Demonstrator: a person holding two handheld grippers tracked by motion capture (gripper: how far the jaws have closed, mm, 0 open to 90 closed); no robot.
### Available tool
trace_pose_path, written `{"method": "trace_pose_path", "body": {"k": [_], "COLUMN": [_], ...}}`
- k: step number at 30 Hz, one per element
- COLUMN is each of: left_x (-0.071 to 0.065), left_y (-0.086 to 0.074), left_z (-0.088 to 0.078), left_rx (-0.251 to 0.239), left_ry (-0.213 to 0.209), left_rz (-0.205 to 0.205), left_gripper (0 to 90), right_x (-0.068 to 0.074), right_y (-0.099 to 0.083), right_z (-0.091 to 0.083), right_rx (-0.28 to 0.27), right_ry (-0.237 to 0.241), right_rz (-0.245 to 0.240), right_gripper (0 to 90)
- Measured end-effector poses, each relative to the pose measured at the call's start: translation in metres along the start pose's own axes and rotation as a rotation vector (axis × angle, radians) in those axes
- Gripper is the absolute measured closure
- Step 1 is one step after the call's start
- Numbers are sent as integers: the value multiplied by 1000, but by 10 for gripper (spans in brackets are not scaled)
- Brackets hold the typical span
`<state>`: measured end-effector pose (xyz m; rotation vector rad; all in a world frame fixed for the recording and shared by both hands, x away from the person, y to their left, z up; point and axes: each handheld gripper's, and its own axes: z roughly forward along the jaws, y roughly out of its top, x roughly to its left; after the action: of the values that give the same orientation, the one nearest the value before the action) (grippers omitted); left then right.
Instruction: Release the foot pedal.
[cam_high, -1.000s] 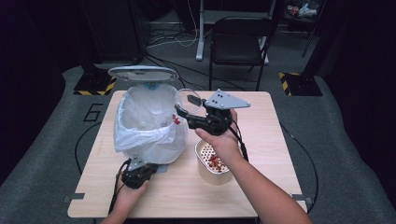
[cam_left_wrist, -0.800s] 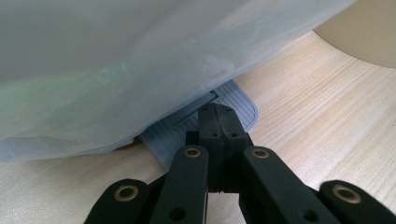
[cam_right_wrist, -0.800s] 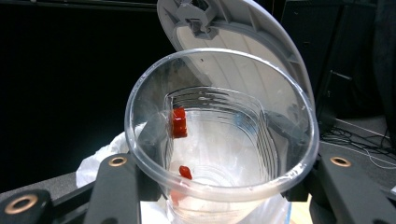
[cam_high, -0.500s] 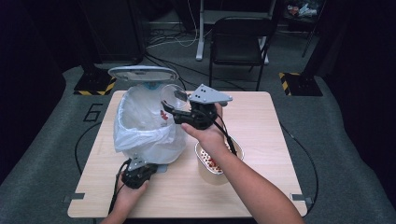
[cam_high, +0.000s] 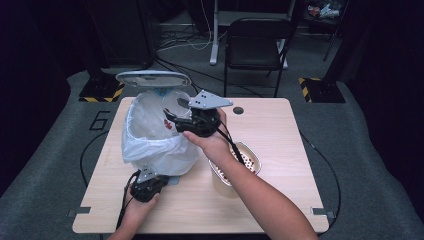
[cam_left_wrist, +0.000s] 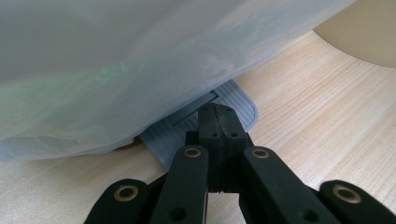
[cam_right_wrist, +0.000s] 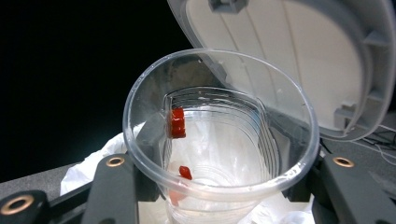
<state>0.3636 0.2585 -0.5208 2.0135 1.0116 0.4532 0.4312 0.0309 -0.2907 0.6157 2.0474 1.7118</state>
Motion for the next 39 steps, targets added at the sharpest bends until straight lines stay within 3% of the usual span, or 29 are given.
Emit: {"method": "trace_pose_path", "body": {"k": [5,7,16,19,24,31,33,39], "left_x": [0,0,0,0,0,0,0,1], "left_y": [0,0,0,0,0,0,0,1], "left_z": [0,0,0,0,0,0,0,0], "left_rx": [0,0,0,-1,1,0,2,5], "left_ry": [1,2,-1,-3,0,-2,-1,-10], "left_rz": [1,3,0,-6,-1,-3,-9,-25], "left_gripper": [900,900,900,900,900,900,900,900], "right_x": [0,2,8,11,9,7,8,9], "right_y": [-4,-6,-5,-5,-3,2,3,1], "right_z": [12,17,33,34,36,24,18,-9], "right_rx": [28,43,65,77,146,105,94,89], "right_ry": [0,-11,29,15,-12,-8,-5,-16], "right_rz": [10,5,15,12,22,-4,9,-15], "right_gripper": [371,287,191,132,83,122,128,143]}}
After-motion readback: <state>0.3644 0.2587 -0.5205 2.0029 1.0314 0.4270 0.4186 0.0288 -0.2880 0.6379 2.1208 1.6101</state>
